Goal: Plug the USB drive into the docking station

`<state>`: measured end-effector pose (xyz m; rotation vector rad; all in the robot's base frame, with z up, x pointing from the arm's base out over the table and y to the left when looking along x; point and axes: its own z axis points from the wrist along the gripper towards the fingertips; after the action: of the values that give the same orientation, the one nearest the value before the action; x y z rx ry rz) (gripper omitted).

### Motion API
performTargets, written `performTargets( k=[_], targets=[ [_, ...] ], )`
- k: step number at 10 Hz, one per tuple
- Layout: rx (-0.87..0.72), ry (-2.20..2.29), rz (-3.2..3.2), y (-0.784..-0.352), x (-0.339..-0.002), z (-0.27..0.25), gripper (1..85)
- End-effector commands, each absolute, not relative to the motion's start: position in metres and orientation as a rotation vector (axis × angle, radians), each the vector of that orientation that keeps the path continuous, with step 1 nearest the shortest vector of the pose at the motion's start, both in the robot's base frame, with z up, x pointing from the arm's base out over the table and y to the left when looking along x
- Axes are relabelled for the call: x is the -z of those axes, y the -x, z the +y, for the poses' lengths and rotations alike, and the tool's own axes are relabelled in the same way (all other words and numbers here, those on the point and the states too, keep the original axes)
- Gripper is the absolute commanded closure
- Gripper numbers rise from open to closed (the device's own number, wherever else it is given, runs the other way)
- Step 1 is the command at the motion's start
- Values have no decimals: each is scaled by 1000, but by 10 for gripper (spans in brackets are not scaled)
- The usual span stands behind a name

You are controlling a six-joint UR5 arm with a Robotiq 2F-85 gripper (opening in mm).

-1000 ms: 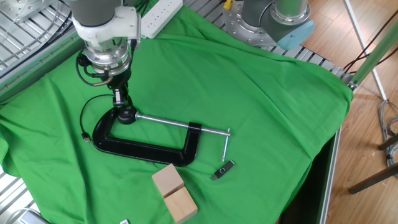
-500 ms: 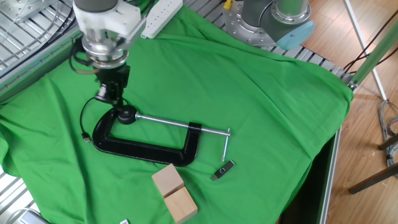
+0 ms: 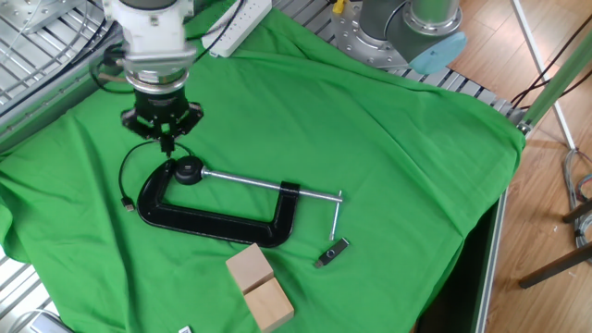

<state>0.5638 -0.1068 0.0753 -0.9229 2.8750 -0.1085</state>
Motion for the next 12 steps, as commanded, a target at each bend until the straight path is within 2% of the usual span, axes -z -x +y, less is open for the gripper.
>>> performTargets(
  k=[1,4,8,10,12],
  targets=[
    [55,72,3071,-548,-76,-100,840],
    [-39,-310,3081,-556,-73,-74,840],
    [-30,-613,3042,-560,-70,-75,840],
    [-165,-896,2952,-575,-69,-60,840],
    [-206,-1060,2859,-590,-68,-59,840]
  ],
)
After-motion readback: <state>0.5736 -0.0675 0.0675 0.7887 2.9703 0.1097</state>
